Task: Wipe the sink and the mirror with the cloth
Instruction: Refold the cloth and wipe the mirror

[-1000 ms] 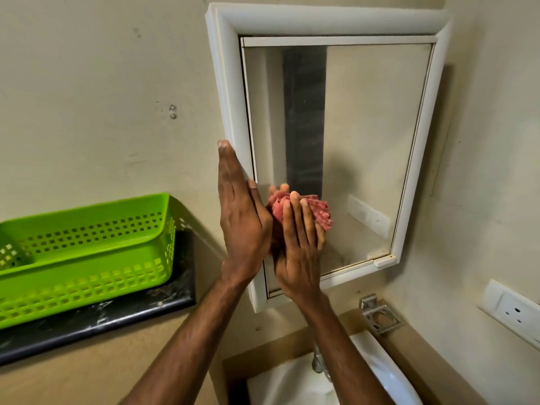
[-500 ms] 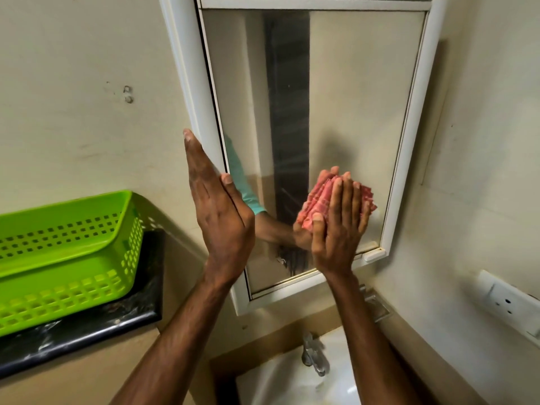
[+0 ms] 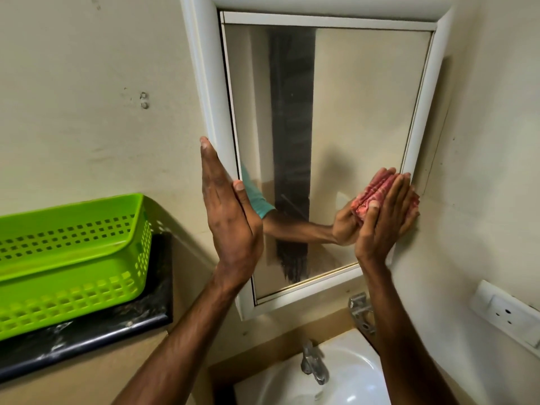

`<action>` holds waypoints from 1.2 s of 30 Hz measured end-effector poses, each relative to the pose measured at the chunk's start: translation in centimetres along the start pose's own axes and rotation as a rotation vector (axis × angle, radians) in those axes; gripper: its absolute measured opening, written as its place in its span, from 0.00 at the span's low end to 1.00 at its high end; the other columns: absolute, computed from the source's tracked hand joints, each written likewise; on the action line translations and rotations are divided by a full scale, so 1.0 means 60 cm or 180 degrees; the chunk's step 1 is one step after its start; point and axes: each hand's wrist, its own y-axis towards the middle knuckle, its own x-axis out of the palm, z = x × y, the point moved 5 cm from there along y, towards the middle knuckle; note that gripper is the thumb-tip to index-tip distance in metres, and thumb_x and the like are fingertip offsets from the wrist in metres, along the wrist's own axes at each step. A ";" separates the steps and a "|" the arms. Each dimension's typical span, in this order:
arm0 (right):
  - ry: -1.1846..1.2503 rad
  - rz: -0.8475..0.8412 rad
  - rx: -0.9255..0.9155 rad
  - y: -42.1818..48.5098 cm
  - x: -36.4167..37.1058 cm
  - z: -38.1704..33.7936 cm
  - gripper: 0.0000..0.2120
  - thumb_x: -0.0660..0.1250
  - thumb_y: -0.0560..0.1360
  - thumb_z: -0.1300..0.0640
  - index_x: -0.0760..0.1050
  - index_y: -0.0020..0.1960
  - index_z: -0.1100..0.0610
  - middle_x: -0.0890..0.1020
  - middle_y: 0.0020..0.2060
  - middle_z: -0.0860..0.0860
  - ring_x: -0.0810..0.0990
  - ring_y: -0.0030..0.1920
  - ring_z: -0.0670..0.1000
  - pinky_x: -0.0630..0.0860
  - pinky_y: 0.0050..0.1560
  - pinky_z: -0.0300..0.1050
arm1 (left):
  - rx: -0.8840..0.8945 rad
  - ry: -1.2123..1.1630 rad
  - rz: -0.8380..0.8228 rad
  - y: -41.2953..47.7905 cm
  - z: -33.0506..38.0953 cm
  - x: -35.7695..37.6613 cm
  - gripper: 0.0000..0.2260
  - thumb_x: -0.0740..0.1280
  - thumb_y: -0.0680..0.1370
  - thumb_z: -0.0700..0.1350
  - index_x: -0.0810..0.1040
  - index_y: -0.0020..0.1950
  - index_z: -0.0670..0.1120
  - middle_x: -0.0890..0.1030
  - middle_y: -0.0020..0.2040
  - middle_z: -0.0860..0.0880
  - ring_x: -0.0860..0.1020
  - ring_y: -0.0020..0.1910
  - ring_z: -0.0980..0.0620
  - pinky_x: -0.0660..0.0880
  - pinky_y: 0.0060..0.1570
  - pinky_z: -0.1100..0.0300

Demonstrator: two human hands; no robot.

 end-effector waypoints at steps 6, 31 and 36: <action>0.0077 -0.0070 0.0087 -0.044 0.006 -0.045 0.32 0.46 0.83 0.46 0.55 0.83 0.60 0.59 0.83 0.58 0.56 0.84 0.59 0.53 0.82 0.68 | -0.0042 -0.0172 -0.0068 0.001 -0.007 0.001 0.26 0.54 0.86 0.39 0.49 0.83 0.42 0.53 0.84 0.47 0.54 0.83 0.50 0.59 0.80 0.45; 0.0349 -0.1202 -0.1637 -0.257 0.027 -0.235 0.33 0.48 0.86 0.37 0.48 0.85 0.51 0.51 0.85 0.52 0.50 0.85 0.58 0.47 0.82 0.68 | -0.0399 -0.0431 -0.0589 -0.019 0.025 -0.025 0.28 0.52 0.86 0.42 0.45 0.83 0.41 0.46 0.84 0.50 0.48 0.84 0.53 0.49 0.82 0.58; -0.0011 -0.1143 -0.1834 -0.202 0.027 -0.172 0.31 0.47 0.86 0.42 0.45 0.85 0.51 0.49 0.86 0.51 0.49 0.85 0.57 0.45 0.82 0.65 | -0.0300 -0.0157 -0.0549 -0.029 0.021 -0.022 0.28 0.54 0.86 0.41 0.45 0.83 0.39 0.46 0.84 0.47 0.48 0.84 0.52 0.50 0.82 0.60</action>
